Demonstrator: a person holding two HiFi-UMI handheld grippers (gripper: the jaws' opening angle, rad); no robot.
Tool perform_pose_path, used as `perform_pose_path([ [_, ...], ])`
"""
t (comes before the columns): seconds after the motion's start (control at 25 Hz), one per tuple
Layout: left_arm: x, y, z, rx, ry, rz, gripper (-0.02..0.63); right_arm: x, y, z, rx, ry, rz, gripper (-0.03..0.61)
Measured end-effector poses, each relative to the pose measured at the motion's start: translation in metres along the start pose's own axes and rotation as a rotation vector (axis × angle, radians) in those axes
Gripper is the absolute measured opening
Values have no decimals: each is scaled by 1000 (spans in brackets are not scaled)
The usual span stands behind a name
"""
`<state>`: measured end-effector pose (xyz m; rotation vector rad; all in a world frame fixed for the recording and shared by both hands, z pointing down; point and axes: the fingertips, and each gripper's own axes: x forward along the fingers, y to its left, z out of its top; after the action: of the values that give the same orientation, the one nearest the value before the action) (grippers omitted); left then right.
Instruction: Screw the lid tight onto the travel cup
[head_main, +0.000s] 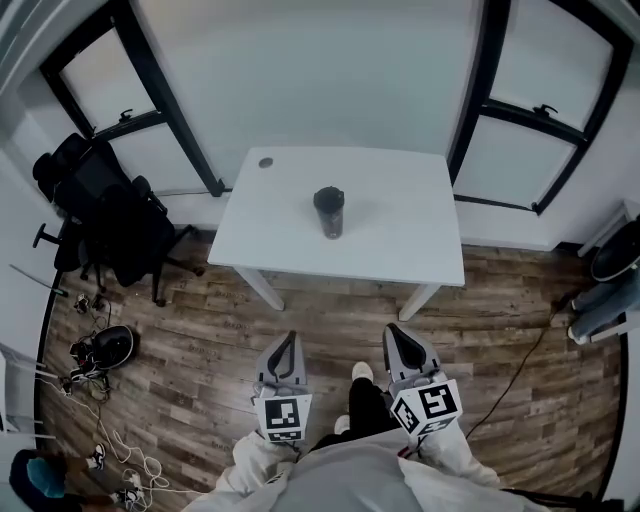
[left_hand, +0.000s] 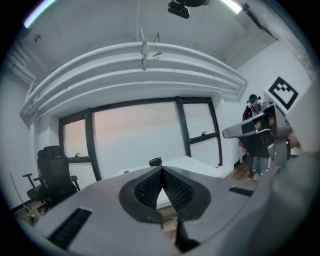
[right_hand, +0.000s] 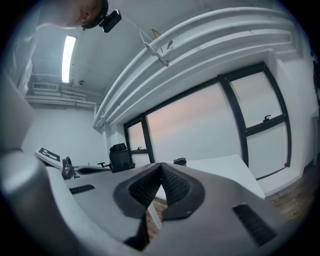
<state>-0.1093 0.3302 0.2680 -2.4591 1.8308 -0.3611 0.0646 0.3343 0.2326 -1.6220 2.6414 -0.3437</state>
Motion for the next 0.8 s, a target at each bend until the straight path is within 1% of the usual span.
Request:
perform_pose_path([
  [0.08, 25, 6, 3, -3, 2, 4, 3, 25, -13, 4, 18, -11, 12, 21],
  [0.24, 87, 19, 4, -52, 39, 14, 3, 82, -46, 21, 21, -40, 36, 21],
  [0.32, 123, 23, 11, -57, 60, 17, 3, 112, -70, 37, 19, -56, 42, 21],
  [0.48, 187, 28, 28, -64, 72, 5, 3, 160, -112, 60, 21, -69, 52, 21],
  [0.6, 223, 35, 32, -53, 67, 19, 3, 187, -136, 64, 24, -63, 61, 21],
  [0.72, 256, 41, 39, 1, 4, 27, 3, 211, -156, 64, -16, -51, 71, 21],
  [0.8, 272, 42, 36, 32, -14, 13, 3, 224, -167, 62, -32, -49, 73, 21],
])
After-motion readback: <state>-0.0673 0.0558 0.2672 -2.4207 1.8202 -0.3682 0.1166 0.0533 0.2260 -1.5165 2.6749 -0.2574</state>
